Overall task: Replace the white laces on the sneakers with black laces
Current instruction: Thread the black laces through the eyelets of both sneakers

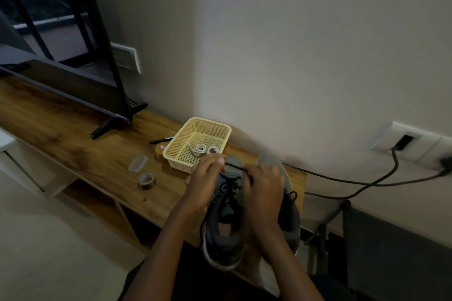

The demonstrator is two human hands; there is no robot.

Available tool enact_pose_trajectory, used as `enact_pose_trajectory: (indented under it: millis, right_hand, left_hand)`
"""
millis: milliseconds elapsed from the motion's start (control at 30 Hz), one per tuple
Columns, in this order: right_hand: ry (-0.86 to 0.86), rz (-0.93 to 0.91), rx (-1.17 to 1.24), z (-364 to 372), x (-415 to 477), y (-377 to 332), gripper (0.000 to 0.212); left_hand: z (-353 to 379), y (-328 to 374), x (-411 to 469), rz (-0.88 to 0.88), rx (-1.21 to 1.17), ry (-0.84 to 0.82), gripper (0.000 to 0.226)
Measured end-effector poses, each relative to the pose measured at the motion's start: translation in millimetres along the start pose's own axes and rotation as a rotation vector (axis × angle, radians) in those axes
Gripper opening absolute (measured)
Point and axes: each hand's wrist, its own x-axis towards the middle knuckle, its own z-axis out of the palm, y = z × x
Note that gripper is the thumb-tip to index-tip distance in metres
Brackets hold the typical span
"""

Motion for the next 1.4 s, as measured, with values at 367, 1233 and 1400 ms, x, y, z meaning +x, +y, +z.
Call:
enact_pose_trajectory:
  millis: [367, 1233, 1400]
  right_hand:
    - [-0.340, 0.139, -0.023, -4.7, -1.4, -3.3, 0.022]
    - [-0.557, 0.147, -0.071, 5.9, -28.4, 4.3, 0.010]
    - [-0.480, 0.241, -0.013, 4.3, -28.8, 5.5, 0.013]
  left_hand:
    - [-36.8, 27.4, -3.7, -0.150, -1.250, 0.223, 0.026]
    - [17.1, -17.7, -41.7, -0.040, 0.979, 0.057, 0.016]
    - [27.3, -24.0, -42.5, -0.065, 1.088, -0.039, 0.025]
